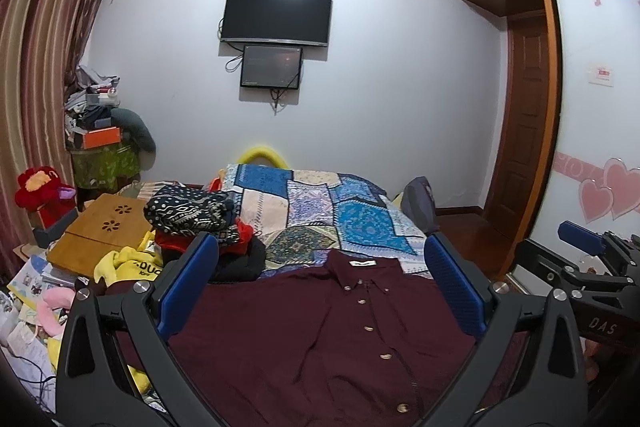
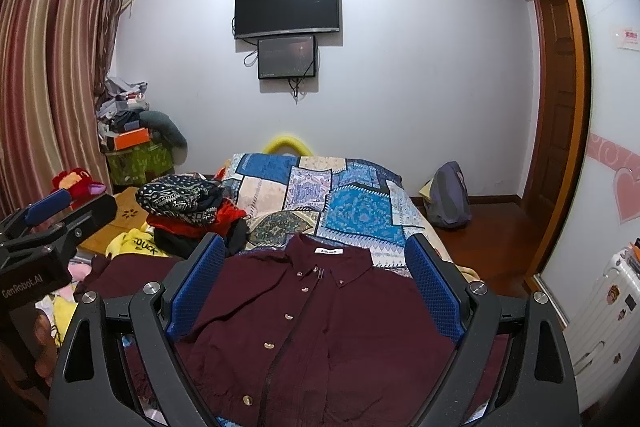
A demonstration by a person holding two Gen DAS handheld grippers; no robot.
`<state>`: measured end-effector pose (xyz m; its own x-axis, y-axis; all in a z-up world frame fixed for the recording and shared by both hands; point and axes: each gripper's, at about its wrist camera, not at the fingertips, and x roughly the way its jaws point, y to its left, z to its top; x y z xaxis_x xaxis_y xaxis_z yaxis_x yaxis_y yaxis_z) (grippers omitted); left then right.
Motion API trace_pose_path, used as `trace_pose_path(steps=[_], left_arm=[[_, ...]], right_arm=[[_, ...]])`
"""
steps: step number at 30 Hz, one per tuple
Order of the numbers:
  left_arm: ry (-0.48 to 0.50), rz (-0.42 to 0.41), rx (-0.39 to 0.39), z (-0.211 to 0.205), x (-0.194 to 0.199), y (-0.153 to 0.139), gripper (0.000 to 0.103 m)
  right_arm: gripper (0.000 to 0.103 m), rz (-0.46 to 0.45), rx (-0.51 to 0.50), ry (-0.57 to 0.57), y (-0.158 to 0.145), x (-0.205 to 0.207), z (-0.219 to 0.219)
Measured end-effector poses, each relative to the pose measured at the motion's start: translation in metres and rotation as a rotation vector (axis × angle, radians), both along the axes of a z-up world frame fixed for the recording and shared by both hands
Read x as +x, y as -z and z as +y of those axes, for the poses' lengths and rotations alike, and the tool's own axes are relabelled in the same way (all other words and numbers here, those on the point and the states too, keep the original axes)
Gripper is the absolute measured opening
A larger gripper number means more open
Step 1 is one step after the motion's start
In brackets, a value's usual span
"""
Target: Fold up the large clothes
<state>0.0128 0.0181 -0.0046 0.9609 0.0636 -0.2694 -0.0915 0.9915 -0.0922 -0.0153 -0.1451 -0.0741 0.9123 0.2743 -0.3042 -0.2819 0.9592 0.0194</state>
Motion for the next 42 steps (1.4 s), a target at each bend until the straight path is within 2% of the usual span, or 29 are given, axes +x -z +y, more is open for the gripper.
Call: trace_pose_path(steps=[7, 14, 18, 23, 27, 34, 38, 42], left_arm=[[-0.106, 0.039, -0.022, 0.045, 0.025, 0.011, 0.103], [-0.252, 0.131, -0.076, 0.113, 0.053, 0.041, 0.103], [-0.335, 0.206, -0.135, 0.155, 0.067, 0.067, 0.103], [-0.413, 0.301, -0.245, 0.217, 0.076, 0.106, 0.103], [-0.473, 0.385, -0.365, 0.269, 0.075, 0.144, 0.103], [-0.552, 0.506, -0.634, 0.345, 0.059, 0.22, 0.103], [-0.587, 0.529, -0.789, 0.373, 0.046, 0.257, 0.102], [-0.591, 0.522, -0.938, 0.392, 0.038, 0.287, 0.094]], right_arm=[[0.09, 0.048, -0.014, -0.023, 0.007, 0.03, 0.014], [0.09, 0.146, -0.063, -0.074, 0.028, 0.077, 0.039], [0.09, 0.208, -0.111, -0.109, 0.046, 0.101, 0.051], [0.09, 0.313, -0.182, -0.166, 0.071, 0.137, 0.071], [0.09, 0.414, -0.232, -0.195, 0.093, 0.163, 0.085], [0.09, 0.58, -0.269, -0.227, 0.124, 0.202, 0.101], [0.09, 0.651, -0.279, -0.23, 0.139, 0.22, 0.105], [0.09, 0.69, -0.271, -0.223, 0.146, 0.228, 0.104]])
